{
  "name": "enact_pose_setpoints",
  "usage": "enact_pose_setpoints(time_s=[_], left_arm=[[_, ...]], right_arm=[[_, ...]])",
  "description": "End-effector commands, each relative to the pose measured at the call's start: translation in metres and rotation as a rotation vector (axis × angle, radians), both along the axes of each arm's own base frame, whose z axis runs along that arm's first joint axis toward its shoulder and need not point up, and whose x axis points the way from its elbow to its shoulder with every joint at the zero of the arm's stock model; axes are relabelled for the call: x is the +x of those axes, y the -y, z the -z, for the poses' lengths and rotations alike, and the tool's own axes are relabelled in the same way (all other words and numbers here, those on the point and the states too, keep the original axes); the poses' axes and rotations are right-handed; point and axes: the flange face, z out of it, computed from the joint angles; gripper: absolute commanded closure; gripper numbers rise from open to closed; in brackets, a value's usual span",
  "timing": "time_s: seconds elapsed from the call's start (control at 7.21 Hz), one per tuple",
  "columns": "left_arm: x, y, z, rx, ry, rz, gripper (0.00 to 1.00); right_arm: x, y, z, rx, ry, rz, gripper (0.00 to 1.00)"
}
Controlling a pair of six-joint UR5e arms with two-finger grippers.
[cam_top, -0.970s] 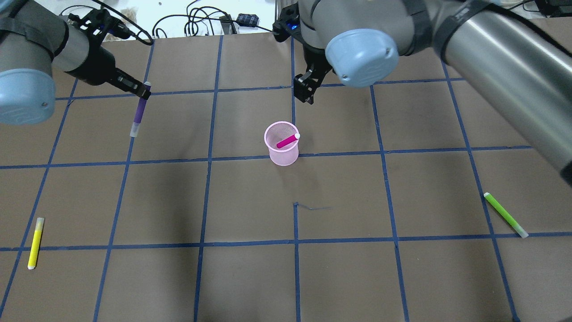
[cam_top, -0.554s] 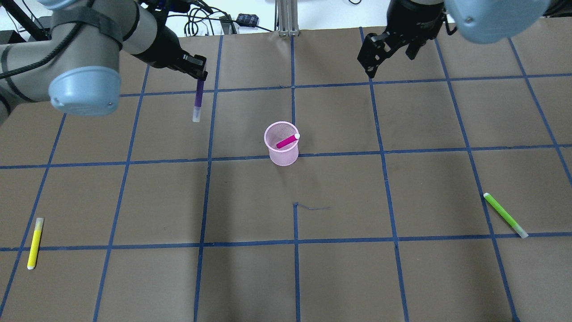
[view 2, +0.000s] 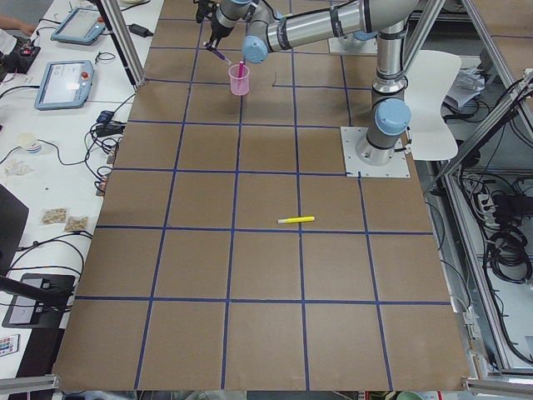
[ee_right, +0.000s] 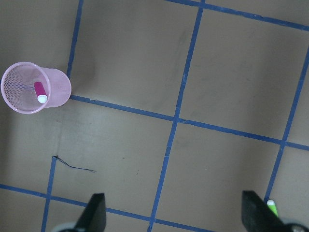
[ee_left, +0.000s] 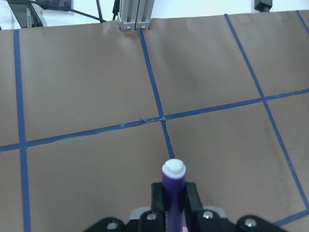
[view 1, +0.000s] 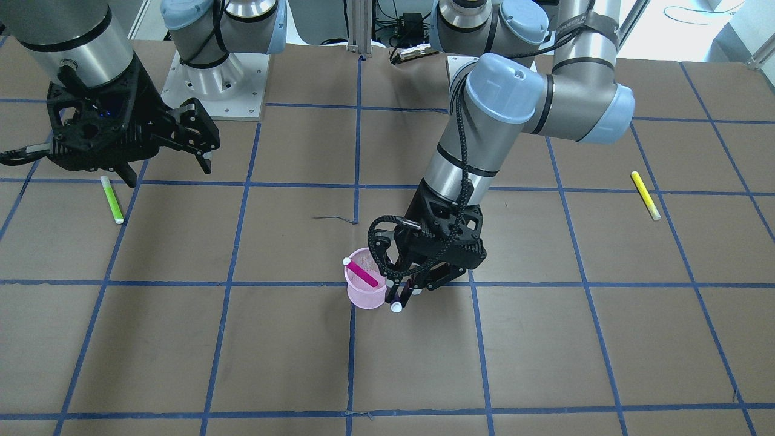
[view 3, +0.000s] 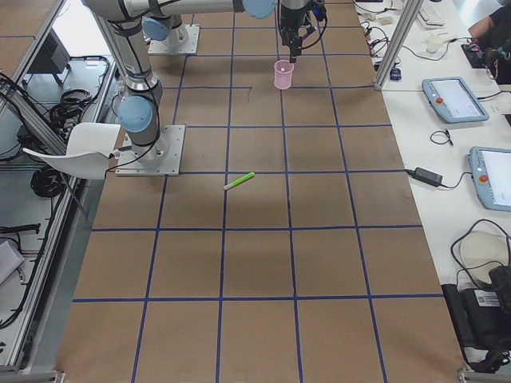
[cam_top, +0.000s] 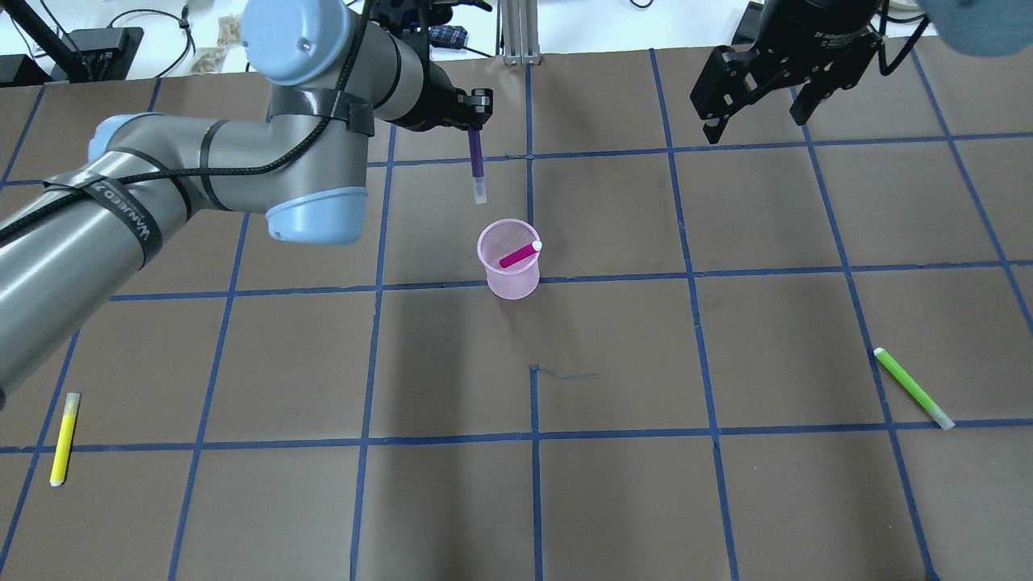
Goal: Insert purple and pink pens into pink cup
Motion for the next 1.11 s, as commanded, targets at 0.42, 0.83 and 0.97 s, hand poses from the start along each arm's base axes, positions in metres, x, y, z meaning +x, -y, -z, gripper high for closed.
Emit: enact_pose_setpoints(time_s=[0.42, 0.83, 0.97], left_arm=[[-0.013, -0.034, 0.051, -0.057, -0.027, -0.005, 1.0], [-0.021, -0.061, 0.077, -0.01, 0.019, 0.013, 1.0], [-0.018, -0.06, 0.079, -0.005, 0.022, 0.008, 0.88]], right_arm=[[0.001, -0.001, -0.003, -0.005, 0.004, 0.0, 0.0], [0.002, -0.003, -0.004, -0.005, 0.005, 0.0, 0.0], [0.002, -0.004, -0.005, -0.003, 0.004, 0.0, 0.0]])
